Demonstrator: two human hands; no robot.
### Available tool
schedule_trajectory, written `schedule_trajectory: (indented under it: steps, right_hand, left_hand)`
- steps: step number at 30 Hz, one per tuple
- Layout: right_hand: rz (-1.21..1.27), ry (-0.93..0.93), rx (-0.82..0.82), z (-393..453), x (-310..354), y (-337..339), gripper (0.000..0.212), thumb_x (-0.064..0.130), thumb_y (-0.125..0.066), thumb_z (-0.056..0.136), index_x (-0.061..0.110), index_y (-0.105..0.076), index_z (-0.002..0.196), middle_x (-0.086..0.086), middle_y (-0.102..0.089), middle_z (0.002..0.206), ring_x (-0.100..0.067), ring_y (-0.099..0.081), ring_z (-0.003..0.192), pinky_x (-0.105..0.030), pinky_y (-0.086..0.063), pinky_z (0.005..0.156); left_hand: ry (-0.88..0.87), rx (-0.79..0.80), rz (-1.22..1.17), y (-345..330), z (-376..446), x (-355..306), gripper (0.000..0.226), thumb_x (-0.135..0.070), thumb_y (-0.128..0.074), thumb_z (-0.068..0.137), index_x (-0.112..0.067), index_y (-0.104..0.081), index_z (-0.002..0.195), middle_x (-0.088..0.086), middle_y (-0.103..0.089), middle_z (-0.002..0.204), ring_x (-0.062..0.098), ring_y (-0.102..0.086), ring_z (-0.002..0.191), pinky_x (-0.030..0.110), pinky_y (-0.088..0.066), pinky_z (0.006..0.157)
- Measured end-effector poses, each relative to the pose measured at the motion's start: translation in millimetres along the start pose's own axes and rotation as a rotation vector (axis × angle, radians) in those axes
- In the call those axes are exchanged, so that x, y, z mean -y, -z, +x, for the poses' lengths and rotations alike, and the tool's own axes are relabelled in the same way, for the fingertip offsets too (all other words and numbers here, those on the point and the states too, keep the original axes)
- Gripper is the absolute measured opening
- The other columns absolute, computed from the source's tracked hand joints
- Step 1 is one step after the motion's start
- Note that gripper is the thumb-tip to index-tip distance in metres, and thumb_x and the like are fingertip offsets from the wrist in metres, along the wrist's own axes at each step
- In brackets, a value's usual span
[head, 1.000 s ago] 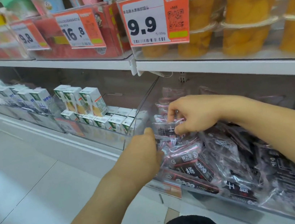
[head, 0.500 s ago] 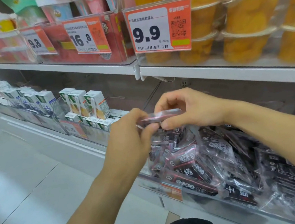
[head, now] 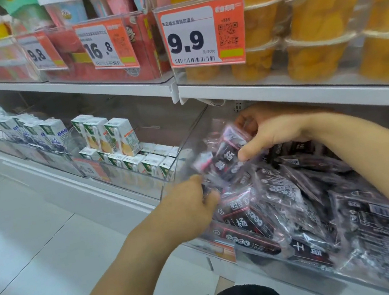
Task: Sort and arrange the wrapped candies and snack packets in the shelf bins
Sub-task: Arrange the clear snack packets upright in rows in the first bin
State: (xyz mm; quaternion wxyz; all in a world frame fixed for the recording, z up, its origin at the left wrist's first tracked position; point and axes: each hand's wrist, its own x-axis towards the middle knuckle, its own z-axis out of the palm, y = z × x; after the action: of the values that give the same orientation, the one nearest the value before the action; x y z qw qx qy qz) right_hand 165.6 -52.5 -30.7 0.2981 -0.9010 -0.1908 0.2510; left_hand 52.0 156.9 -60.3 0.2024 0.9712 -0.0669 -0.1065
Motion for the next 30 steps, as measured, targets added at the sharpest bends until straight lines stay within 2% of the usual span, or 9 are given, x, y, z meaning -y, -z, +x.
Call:
schedule_trajectory:
  steps: [2, 4, 7, 10, 15, 17, 20, 26, 30]
  right_hand:
    - [0.024, -0.026, -0.073, 1, -3, -2, 0.057, 0.052, -0.084, 0.063, 0.015, -0.072, 0.105, -0.002, -0.072, 0.101, -0.022, -0.065, 0.098, -0.033, -0.046, 0.091]
    - [0.110, 0.044, -0.179, 5, -4, -4, 0.043, 0.039, -0.085, 0.072, 0.017, -0.066, 0.104, -0.006, -0.071, 0.098, -0.023, -0.066, 0.091, -0.035, -0.049, 0.083]
    - [0.193, 0.002, -0.122, 4, 4, -9, 0.021, 0.033, -0.068, 0.092, 0.015, -0.063, 0.100, -0.004, -0.072, 0.096, -0.018, -0.067, 0.086, -0.030, -0.046, 0.094]
    - [0.190, -0.067, -0.162, 4, 8, -13, 0.026, 0.035, -0.059, 0.097, 0.010, -0.067, 0.103, -0.004, -0.072, 0.084, -0.014, -0.065, 0.075, -0.021, -0.042, 0.078]
    - [0.089, 0.138, -0.389, 10, 7, -18, 0.034, 0.026, -0.078, 0.083, 0.022, -0.056, 0.108, -0.001, -0.068, 0.099, -0.021, -0.070, 0.081, -0.041, -0.059, 0.081]
    - [0.015, 0.192, -0.425, 9, 11, -20, 0.033, 0.028, -0.082, 0.077, 0.029, -0.058, 0.099, 0.005, -0.064, 0.099, -0.016, -0.064, 0.090, -0.033, -0.053, 0.083]
    - [0.011, 0.239, -0.456, 6, 18, -26, 0.029, 0.023, -0.085, 0.071, 0.027, -0.061, 0.087, 0.006, -0.064, 0.091, -0.012, -0.058, 0.080, -0.025, -0.046, 0.071]
    - [-0.328, 0.183, -0.351, 14, 20, -64, 0.033, 0.039, -0.090, 0.063, 0.027, -0.060, 0.072, 0.014, -0.062, 0.076, -0.009, -0.061, 0.075, -0.033, -0.055, 0.073]
    - [-0.288, 0.111, -0.430, 11, 25, -54, 0.035, 0.040, -0.093, 0.061, 0.023, -0.063, 0.067, 0.014, -0.061, 0.066, -0.004, -0.058, 0.064, -0.026, -0.046, 0.059]
  left_hand:
    - [0.055, 0.046, -0.054, -1, 6, -2, 0.046, -0.041, -0.046, 0.101, -0.008, -0.047, 0.133, 0.011, -0.063, 0.124, 0.026, -0.058, 0.113, 0.037, -0.047, 0.097]
    - [0.102, 0.033, -0.192, 3, 11, -1, 0.051, -0.043, -0.056, 0.096, -0.009, -0.047, 0.134, 0.004, -0.063, 0.116, 0.022, -0.060, 0.107, 0.036, -0.048, 0.098]
    - [0.146, 0.011, -0.321, 4, 13, -5, 0.067, -0.047, -0.070, 0.087, -0.015, -0.043, 0.139, -0.010, -0.053, 0.101, 0.014, -0.058, 0.098, 0.029, -0.048, 0.092]
    - [0.193, 0.028, -0.430, -2, 17, -13, 0.060, -0.039, -0.080, 0.080, -0.015, -0.050, 0.126, -0.008, -0.054, 0.095, 0.014, -0.058, 0.093, 0.031, -0.050, 0.090]
    - [0.138, 0.055, -0.317, -3, 15, -9, 0.039, -0.036, -0.072, 0.088, -0.019, -0.057, 0.121, -0.002, -0.060, 0.089, 0.015, -0.059, 0.084, 0.030, -0.052, 0.083]
    - [0.080, 0.070, -0.221, 1, 10, -7, 0.030, -0.036, -0.065, 0.093, -0.019, -0.056, 0.116, -0.003, -0.061, 0.089, 0.013, -0.058, 0.077, 0.026, -0.047, 0.073]
    - [-0.007, 0.064, -0.069, 4, 3, -4, 0.023, -0.032, -0.059, 0.097, -0.021, -0.054, 0.117, 0.001, -0.064, 0.103, 0.017, -0.062, 0.090, 0.029, -0.050, 0.078]
    - [-0.081, 0.123, -0.204, 13, -5, 9, 0.030, -0.027, -0.065, 0.093, -0.033, -0.055, 0.120, -0.013, -0.058, 0.111, 0.011, -0.067, 0.095, 0.031, -0.056, 0.083]
    - [-0.123, 0.125, -0.230, 13, -4, 14, 0.034, -0.031, -0.070, 0.090, -0.036, -0.055, 0.120, -0.015, -0.058, 0.111, 0.005, -0.064, 0.097, 0.029, -0.056, 0.085]
